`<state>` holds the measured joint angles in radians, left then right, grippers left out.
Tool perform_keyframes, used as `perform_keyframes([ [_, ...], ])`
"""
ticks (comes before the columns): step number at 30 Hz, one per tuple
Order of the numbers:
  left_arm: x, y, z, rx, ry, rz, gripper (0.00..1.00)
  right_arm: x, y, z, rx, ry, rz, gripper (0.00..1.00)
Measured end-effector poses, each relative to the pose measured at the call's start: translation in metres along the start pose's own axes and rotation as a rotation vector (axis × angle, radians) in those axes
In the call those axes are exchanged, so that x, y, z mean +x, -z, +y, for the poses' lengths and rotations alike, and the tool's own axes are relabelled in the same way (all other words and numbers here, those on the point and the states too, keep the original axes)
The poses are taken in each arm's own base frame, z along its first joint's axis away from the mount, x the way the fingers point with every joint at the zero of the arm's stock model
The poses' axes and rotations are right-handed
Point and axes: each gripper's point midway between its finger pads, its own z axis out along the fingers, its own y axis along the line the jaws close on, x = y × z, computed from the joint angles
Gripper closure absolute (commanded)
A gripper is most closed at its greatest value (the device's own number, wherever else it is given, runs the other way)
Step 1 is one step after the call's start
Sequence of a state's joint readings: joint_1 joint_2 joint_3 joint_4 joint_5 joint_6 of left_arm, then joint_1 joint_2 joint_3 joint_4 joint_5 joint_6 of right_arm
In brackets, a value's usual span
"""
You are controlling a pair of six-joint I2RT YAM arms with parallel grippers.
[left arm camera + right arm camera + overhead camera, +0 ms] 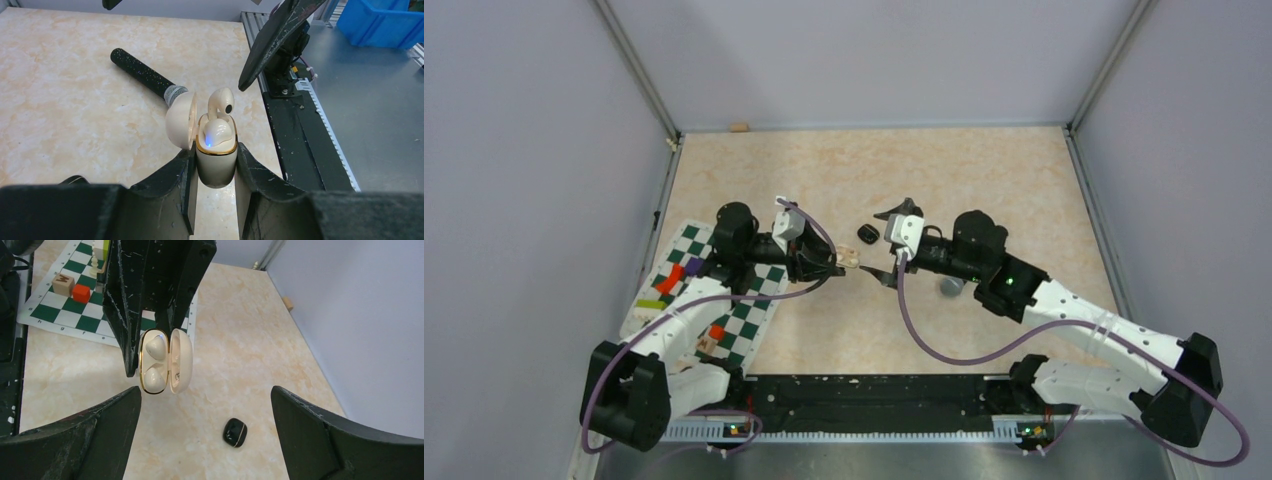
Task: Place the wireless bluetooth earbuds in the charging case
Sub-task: Place the earbud in the charging case.
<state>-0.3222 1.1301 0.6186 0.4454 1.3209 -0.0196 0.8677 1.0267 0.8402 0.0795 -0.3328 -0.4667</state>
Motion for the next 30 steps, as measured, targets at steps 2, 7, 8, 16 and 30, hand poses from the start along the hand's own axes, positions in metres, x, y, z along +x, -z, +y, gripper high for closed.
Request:
perform_keyframes([
  [2, 0.001, 0.000, 0.000, 0.001, -0.005, 0.002, 0.90, 0.002, -0.002, 0.000, -0.001, -0.011, 0.005, 0.01],
  [7, 0.002, 0.000, 0.000, 0.002, -0.006, 0.006, 0.90, -0.001, -0.003, -0.001, 0.009, -0.022, -0.009, 0.01],
  [8, 0.003, 0.000, -0.001, 0.002, -0.005, 0.006, 0.90, -0.002, -0.003, -0.002, 0.014, -0.021, -0.011, 0.01],
  [16, 0.004, 0.001, -0.001, 0.003, 0.002, 0.009, 0.90, -0.005, -0.007, -0.005, 0.031, -0.016, -0.026, 0.01],
  [30, 0.005, 0.001, -0.001, 0.002, 0.004, 0.011, 0.90, 0.000, -0.017, -0.001, 0.043, 0.008, -0.004, 0.01],
])
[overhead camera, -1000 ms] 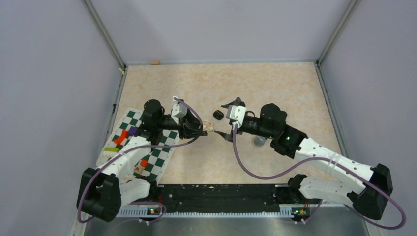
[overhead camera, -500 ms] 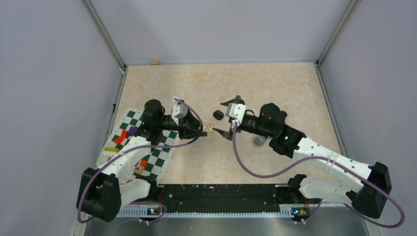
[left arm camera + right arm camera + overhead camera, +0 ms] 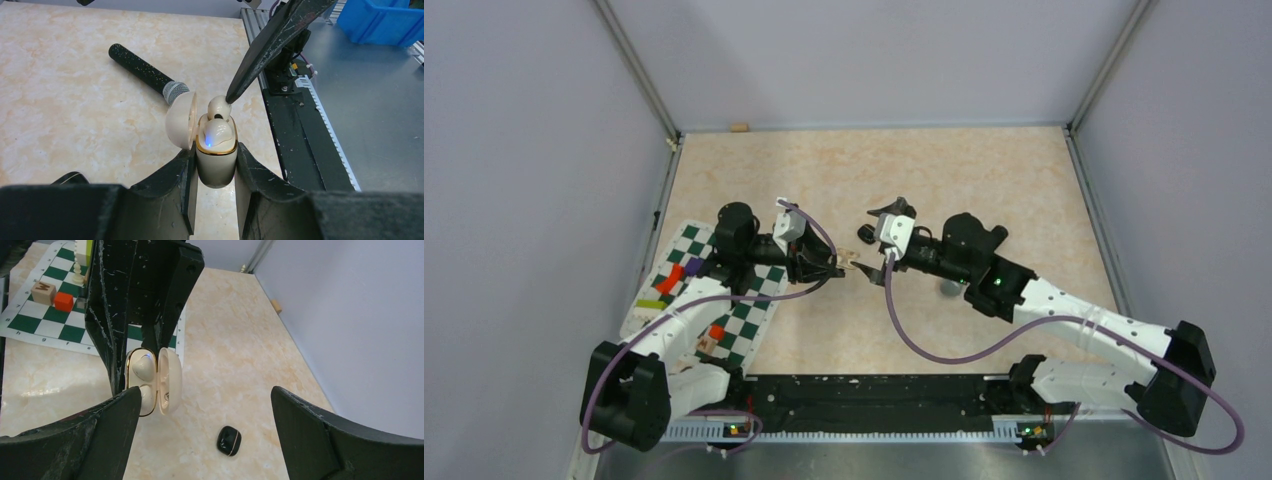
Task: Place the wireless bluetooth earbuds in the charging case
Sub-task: Place the earbud in the charging case.
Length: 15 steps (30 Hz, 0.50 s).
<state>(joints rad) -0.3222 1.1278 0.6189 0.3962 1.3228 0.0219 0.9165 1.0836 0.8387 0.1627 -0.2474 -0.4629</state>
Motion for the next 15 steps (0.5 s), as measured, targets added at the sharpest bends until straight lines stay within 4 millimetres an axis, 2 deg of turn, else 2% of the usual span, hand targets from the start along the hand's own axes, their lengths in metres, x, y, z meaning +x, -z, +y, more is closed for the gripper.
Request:
perform_keyframes([
  [7, 0.0000, 0.0000, -0.0002, 0.001, 0.000, 0.000, 0.90, 0.0019, -0.0054, -0.0043, 0.045, 0.006, 0.011, 0.01],
  [15, 0.0000, 0.0000, -0.0019, 0.011, -0.001, 0.000, 0.89, 0.0029, -0.0009, -0.0060, 0.058, 0.001, 0.030, 0.01],
])
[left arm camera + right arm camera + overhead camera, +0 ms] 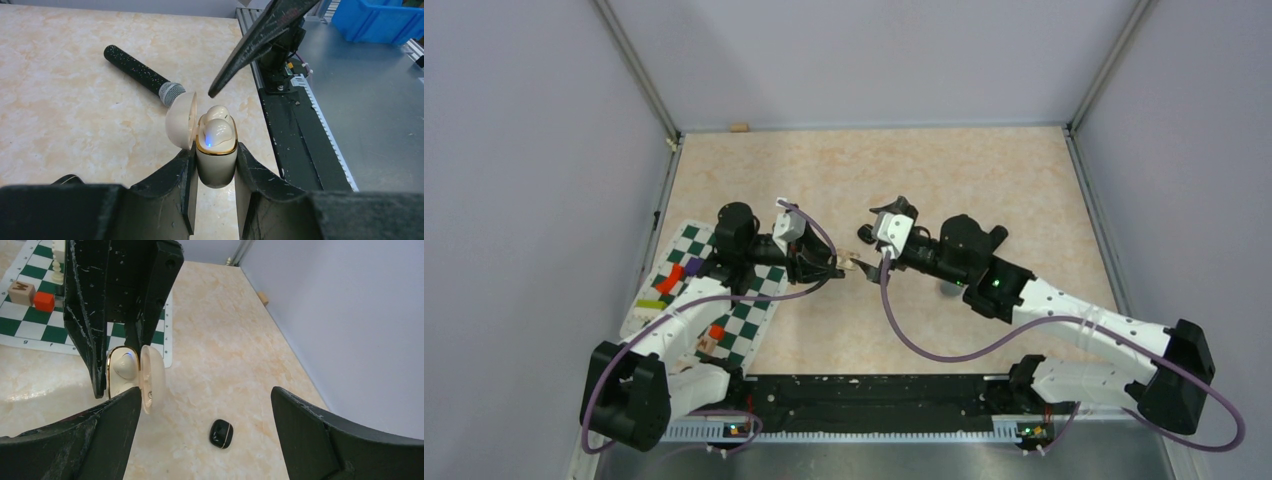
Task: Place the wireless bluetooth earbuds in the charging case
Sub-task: Place the earbud in the charging case, then close the charging case.
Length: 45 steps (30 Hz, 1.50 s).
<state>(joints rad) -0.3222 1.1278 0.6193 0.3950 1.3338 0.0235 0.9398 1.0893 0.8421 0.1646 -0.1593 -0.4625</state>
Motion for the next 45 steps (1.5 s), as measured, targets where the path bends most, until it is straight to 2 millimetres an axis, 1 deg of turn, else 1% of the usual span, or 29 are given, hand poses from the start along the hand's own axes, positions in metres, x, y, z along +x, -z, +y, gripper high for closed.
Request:
perform_keyframes([
  [2, -0.001, 0.000, -0.002, 0.016, 0.000, 0.001, 0.89, -0.002, 0.005, -0.007, 0.024, 0.001, 0.000, 0.01],
  [4, -0.003, 0.000, -0.004, 0.028, -0.008, 0.005, 0.90, -0.006, 0.012, -0.019, 0.066, 0.004, -0.008, 0.01],
  [6, -0.010, 0.000, -0.004, 0.033, -0.030, 0.010, 0.90, -0.009, 0.021, -0.038, 0.135, 0.006, -0.010, 0.01],
  [8, -0.016, 0.000, -0.003, 0.027, -0.056, 0.008, 0.89, -0.009, 0.031, -0.063, 0.231, 0.006, -0.005, 0.01],
  [11, -0.025, -0.001, 0.001, -0.010, -0.073, -0.004, 0.88, -0.003, 0.045, -0.095, 0.359, -0.007, 0.020, 0.01],
  [13, -0.032, -0.002, 0.006, -0.040, -0.080, -0.022, 0.88, 0.004, 0.052, -0.110, 0.418, -0.024, 0.044, 0.01],
  [16, -0.043, -0.002, 0.010, -0.074, -0.090, -0.068, 0.85, 0.005, 0.051, -0.121, 0.437, -0.043, 0.066, 0.01],
  [18, -0.046, -0.003, 0.010, -0.087, -0.093, -0.106, 0.83, 0.000, 0.044, -0.121, 0.401, -0.045, 0.069, 0.01],
  [20, -0.044, -0.005, 0.009, -0.098, -0.092, -0.144, 0.82, -0.004, 0.036, -0.118, 0.357, -0.046, 0.068, 0.01],
  [22, -0.039, -0.006, 0.004, -0.095, -0.086, -0.169, 0.82, -0.005, 0.029, -0.111, 0.299, -0.052, 0.077, 0.01],
  [25, -0.038, -0.009, -0.002, -0.087, -0.094, -0.194, 0.80, -0.001, 0.023, -0.101, 0.233, -0.063, 0.091, 0.01],
  [30, -0.039, -0.009, -0.007, -0.079, -0.128, -0.215, 0.79, 0.007, 0.019, -0.077, 0.114, -0.084, 0.111, 0.01],
  [32, -0.039, -0.010, -0.007, -0.077, -0.129, -0.217, 0.80, 0.006, 0.018, -0.071, 0.080, -0.087, 0.103, 0.01],
  [37, -0.037, -0.011, -0.007, -0.071, -0.128, -0.216, 0.79, 0.003, 0.016, -0.065, 0.052, -0.093, 0.077, 0.01],
  [42, -0.028, -0.014, -0.004, -0.068, -0.105, -0.196, 0.79, 0.005, 0.014, -0.056, 0.023, -0.137, 0.056, 0.01],
  [45, -0.025, -0.015, -0.003, -0.065, -0.099, -0.187, 0.79, 0.004, 0.012, -0.055, 0.022, -0.156, 0.040, 0.01],
])
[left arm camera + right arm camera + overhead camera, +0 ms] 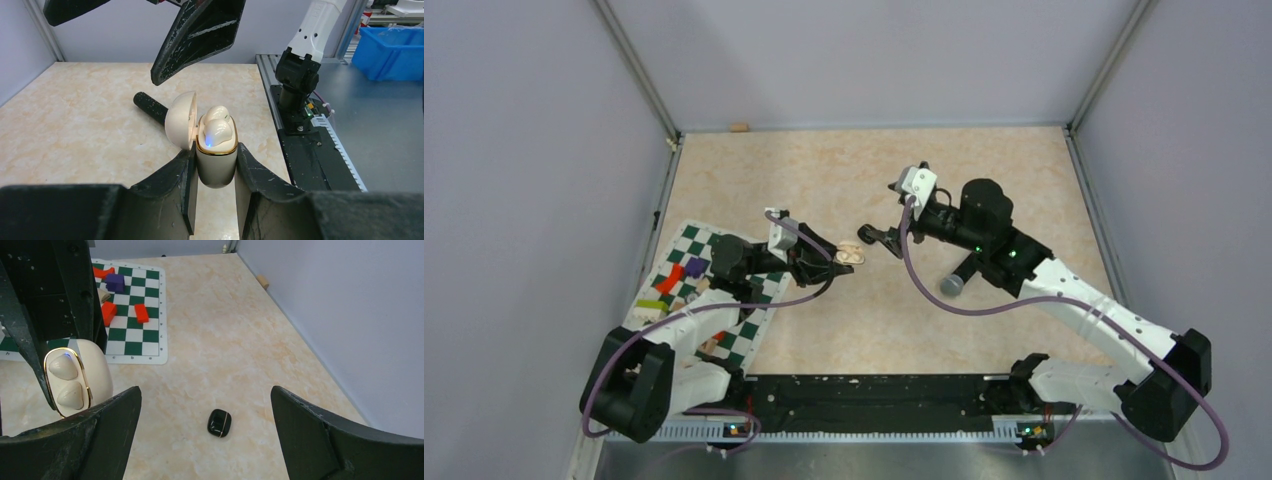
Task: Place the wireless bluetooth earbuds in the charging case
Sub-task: Close the charging case.
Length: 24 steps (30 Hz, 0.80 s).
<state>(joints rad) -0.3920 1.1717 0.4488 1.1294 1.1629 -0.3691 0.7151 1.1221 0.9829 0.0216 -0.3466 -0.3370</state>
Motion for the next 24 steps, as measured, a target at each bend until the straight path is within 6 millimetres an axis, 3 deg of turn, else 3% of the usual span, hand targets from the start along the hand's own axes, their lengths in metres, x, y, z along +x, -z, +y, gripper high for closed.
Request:
perform_keyframes([
  [12, 0.008, 0.001, -0.001, 0.006, 0.020, 0.023, 0.79, -0.008, -0.004, 0.017, -0.074, -0.020, -0.048, 0.01],
  [17, 0.009, 0.001, -0.002, 0.012, 0.025, 0.029, 0.80, -0.002, -0.010, 0.025, -0.094, -0.019, -0.034, 0.01],
  [24, 0.010, 0.001, -0.003, 0.019, 0.026, 0.031, 0.80, 0.013, -0.016, 0.021, -0.042, -0.018, -0.002, 0.01],
])
